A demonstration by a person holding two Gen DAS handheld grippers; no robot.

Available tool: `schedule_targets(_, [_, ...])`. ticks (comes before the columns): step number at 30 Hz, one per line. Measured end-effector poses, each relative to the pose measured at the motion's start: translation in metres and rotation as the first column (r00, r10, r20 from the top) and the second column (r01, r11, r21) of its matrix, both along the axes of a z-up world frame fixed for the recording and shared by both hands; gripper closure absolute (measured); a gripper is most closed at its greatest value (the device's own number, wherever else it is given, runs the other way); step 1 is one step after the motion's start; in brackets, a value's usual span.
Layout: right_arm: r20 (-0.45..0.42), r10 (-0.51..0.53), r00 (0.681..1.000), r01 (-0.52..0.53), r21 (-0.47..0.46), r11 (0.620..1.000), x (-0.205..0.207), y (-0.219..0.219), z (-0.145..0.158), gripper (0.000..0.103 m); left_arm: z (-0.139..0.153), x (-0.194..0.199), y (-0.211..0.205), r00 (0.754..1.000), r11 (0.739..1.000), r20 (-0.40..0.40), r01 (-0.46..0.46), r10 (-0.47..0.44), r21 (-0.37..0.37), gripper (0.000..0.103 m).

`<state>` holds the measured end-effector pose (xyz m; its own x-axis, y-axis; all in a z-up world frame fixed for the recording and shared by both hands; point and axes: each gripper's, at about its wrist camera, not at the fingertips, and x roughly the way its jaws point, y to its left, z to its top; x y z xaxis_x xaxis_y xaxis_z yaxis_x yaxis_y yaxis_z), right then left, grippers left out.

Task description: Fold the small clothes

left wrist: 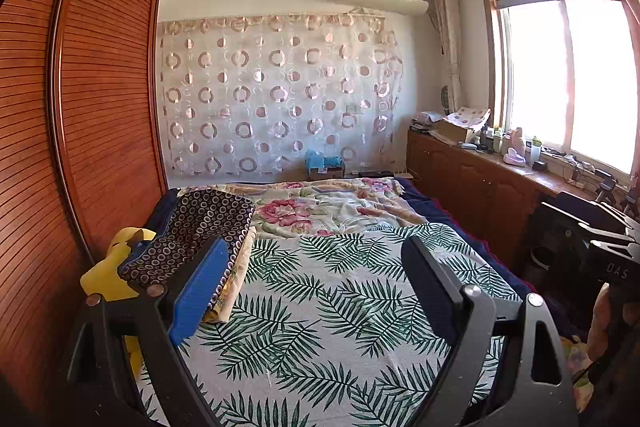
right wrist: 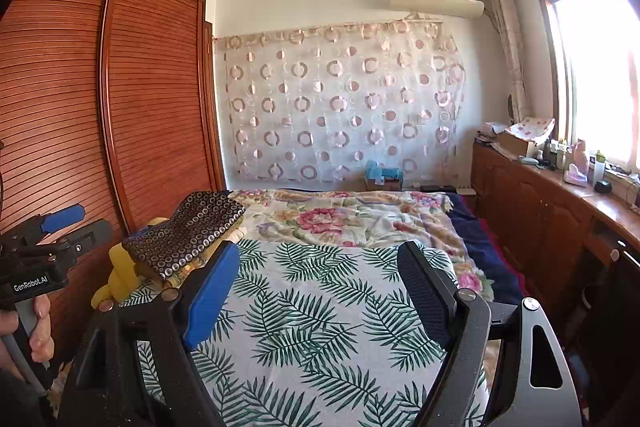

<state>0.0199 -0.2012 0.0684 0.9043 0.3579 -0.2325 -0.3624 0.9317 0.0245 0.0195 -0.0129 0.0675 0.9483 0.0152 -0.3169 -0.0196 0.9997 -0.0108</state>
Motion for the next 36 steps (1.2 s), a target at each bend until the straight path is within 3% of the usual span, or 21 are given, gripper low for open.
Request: schedule_targets(36, [0.007,-0.001,1.000,0.001,0.003,1.000,0.0022,-0.0012,0.0002,0.020,0.0045,-0.0011,0.0032,1.000,1.000,0.011,0.002,-0.002,-0.001,0.014])
